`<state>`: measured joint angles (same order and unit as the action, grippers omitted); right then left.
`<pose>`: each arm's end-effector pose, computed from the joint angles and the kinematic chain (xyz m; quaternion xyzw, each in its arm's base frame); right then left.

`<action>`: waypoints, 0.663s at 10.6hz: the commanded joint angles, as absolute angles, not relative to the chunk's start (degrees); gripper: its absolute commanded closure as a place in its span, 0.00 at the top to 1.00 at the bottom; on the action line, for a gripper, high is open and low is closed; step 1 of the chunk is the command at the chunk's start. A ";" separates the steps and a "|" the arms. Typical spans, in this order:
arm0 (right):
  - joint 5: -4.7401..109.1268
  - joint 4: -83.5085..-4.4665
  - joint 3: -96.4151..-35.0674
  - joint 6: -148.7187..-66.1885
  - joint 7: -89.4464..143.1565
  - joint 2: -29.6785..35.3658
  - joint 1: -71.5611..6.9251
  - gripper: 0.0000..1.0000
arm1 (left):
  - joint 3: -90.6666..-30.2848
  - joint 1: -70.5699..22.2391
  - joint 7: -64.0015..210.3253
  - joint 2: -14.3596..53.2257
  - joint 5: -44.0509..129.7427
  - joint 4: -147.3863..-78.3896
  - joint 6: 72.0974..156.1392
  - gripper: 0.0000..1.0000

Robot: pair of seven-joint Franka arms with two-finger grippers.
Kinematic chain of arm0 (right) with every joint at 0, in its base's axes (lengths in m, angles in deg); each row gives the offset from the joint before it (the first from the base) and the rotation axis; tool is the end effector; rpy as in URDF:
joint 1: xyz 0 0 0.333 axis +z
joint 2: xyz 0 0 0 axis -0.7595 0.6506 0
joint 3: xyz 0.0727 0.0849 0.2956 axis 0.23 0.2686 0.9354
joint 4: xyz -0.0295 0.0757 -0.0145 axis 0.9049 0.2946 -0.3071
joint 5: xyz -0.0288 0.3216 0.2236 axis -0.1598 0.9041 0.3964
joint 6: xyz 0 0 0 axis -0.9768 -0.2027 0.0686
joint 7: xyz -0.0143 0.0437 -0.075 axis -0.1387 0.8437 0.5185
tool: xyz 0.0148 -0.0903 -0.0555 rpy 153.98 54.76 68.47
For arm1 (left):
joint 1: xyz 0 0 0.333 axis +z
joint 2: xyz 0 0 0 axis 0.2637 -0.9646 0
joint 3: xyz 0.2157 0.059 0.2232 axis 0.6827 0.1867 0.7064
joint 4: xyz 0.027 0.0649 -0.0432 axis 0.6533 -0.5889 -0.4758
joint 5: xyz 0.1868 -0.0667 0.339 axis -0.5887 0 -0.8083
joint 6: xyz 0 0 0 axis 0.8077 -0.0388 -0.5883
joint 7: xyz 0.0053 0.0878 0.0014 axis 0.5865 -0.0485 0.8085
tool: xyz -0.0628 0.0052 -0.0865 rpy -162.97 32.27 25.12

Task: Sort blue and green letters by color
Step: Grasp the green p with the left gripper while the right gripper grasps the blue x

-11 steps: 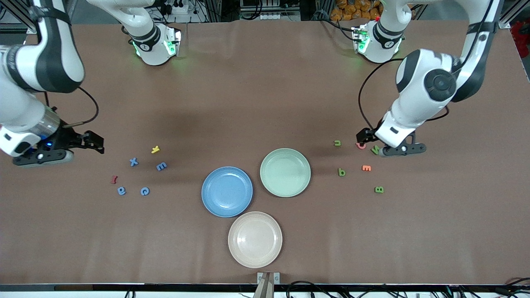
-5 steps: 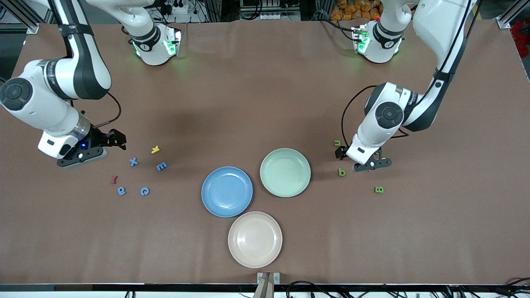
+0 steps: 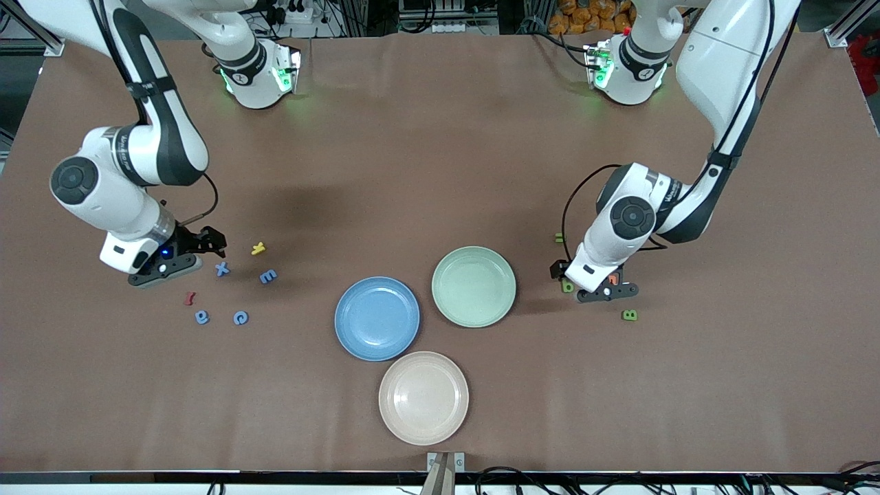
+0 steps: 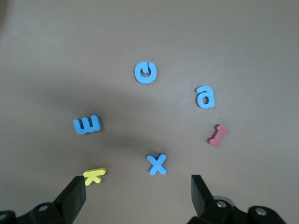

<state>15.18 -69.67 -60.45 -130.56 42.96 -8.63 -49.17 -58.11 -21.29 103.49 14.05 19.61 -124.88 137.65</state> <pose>0.5625 0.0008 0.2989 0.9826 0.1847 0.0165 0.0039 0.5766 -0.2252 0.2083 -0.9986 -0.0521 -0.0011 0.0082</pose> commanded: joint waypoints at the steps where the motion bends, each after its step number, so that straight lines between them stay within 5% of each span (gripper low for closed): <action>1: 14.20 -69.51 -60.20 -133.33 47.47 -2.97 -52.39 1.00 | -58.32 -21.27 104.59 10.44 17.68 -122.42 140.90 1.00; 7: 14.47 -69.86 -60.20 -139.92 50.12 3.19 -54.08 1.00 | -58.23 -21.71 105.21 8.67 17.59 -122.86 142.59 1.00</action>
